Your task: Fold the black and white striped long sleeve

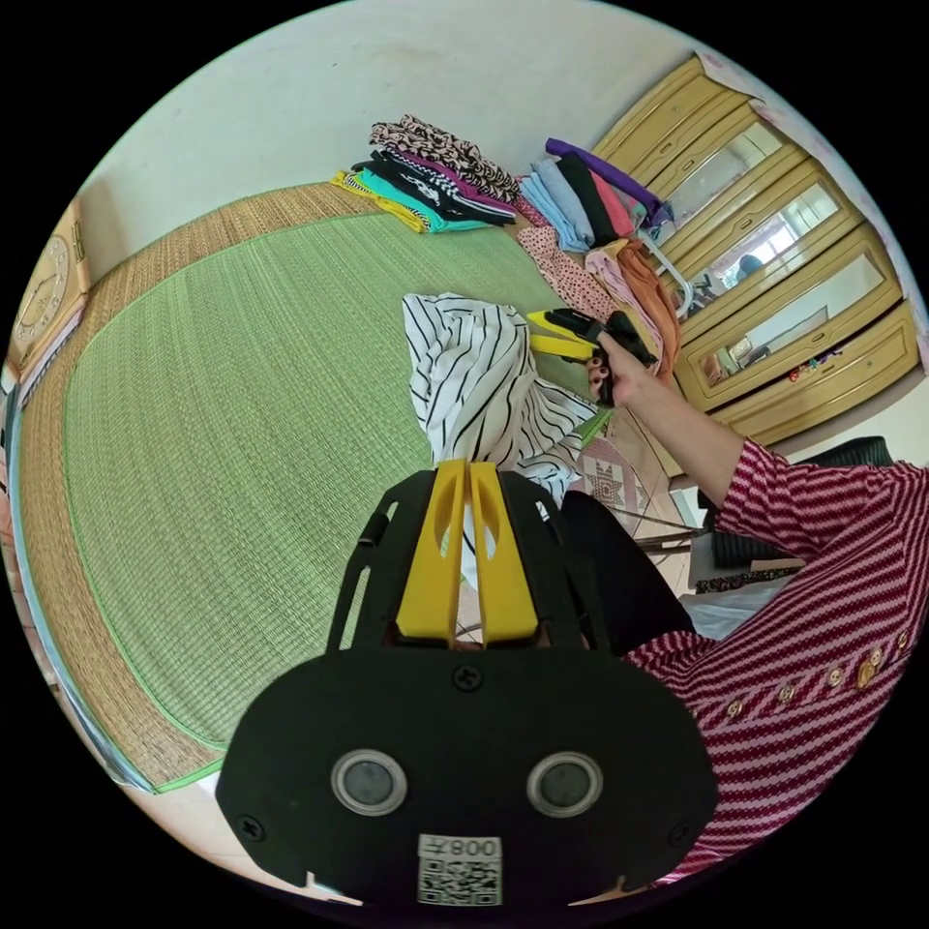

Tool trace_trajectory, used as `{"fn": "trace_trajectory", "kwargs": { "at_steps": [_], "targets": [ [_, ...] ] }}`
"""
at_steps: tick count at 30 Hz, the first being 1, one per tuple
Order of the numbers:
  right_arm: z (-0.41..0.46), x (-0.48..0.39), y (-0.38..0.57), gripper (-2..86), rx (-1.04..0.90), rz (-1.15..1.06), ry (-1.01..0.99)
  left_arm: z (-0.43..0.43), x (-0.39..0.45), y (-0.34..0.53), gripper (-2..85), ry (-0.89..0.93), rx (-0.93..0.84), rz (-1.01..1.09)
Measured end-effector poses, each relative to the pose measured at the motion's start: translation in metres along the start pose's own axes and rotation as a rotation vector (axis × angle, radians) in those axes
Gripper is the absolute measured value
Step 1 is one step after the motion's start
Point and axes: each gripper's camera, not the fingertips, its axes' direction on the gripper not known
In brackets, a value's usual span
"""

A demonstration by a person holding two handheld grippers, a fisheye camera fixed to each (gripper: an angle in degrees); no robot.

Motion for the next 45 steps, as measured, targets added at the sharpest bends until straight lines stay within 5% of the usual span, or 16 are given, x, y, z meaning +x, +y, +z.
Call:
{"fn": "trace_trajectory", "kwargs": {
  "at_steps": [18, 32, 45],
  "targets": [
    [0.031, -0.081, 0.114, 1.2, 0.021, -0.288, -0.263, -0.096, 0.028, 0.096, 0.3, -0.027, 0.291, -0.108],
    [0.029, -0.235, 0.375, 0.7, 0.102, -0.808, -0.412, -0.284, 0.137, 0.249, 0.4, -0.149, 0.791, 0.049],
    [0.082, -0.246, 0.601, 0.6, 0.118, -1.102, -0.517, -0.376, 0.263, 0.451, 0.3, -0.263, 1.092, 0.22]
  ]
}}
